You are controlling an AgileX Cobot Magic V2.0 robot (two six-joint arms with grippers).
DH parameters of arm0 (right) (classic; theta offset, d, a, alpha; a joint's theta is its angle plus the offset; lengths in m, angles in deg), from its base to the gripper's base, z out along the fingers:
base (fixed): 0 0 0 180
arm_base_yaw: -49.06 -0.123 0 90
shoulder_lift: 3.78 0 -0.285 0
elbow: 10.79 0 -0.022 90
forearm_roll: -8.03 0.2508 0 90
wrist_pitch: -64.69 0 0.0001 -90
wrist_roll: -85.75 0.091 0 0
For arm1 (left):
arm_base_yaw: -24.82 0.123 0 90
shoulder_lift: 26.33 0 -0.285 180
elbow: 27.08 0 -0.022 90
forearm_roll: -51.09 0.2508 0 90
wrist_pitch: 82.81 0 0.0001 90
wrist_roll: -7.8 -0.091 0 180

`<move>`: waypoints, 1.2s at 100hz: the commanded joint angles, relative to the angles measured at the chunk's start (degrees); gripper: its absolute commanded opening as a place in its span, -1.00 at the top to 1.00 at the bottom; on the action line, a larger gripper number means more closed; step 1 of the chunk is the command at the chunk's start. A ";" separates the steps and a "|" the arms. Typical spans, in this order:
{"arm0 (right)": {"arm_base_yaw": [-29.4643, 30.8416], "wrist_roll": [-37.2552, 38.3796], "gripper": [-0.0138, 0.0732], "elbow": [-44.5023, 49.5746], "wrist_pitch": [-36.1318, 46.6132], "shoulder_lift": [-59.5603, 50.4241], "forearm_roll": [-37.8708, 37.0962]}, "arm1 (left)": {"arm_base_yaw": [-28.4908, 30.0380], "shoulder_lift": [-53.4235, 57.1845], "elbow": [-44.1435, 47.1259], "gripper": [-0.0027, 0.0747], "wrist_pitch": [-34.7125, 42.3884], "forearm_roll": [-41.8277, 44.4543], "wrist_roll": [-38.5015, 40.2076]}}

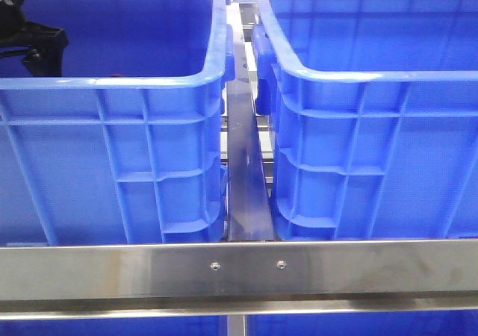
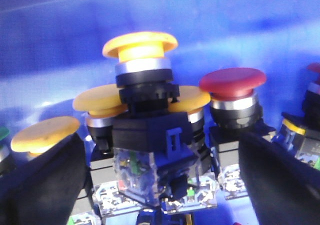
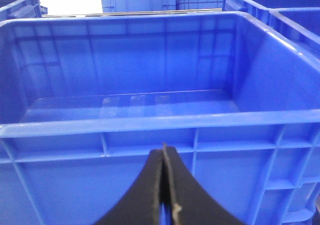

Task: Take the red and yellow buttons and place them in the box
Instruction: 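Close the left gripper on the yellow push-button switch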

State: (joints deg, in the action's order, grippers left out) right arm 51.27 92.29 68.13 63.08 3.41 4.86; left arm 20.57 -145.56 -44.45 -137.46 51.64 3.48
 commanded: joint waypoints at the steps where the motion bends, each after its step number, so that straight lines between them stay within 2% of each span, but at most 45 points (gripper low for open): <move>1: 0.37 -0.11 0.84 -0.99 4.49 -1.32 -0.64 | 0.02 2.68 -1.90 -0.58 2.08 -0.09 0.50; 29: 0.37 -0.11 0.84 -0.99 4.49 -1.32 -0.64 | 0.02 2.68 -1.90 -0.53 1.46 0.09 0.50; 41: 0.37 -0.11 0.84 -0.99 4.49 -1.32 -0.64 | 0.02 2.55 -1.90 -0.32 0.29 0.24 0.50; 58: 0.37 -0.11 0.84 -0.99 4.49 -1.32 -0.64 | 0.02 1.89 -1.90 0.17 -1.75 0.86 0.50; 67: 0.37 -0.11 0.84 -0.99 4.49 -1.32 -0.64 | 0.02 1.76 -1.90 0.32 -1.90 1.00 0.50; 95: 0.37 -0.11 0.84 -0.99 4.49 -1.32 -0.64 | 0.02 2.34 -1.99 0.34 -1.39 1.00 0.50; 120: 0.37 -0.11 0.84 -0.99 4.49 -1.32 -0.64 | 0.02 7.97 -1.99 0.34 -0.39 -1.24 -0.59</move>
State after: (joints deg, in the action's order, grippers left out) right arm 51.27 92.29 68.13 63.08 3.41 4.86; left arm 20.57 -143.46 -44.85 -140.21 52.41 3.48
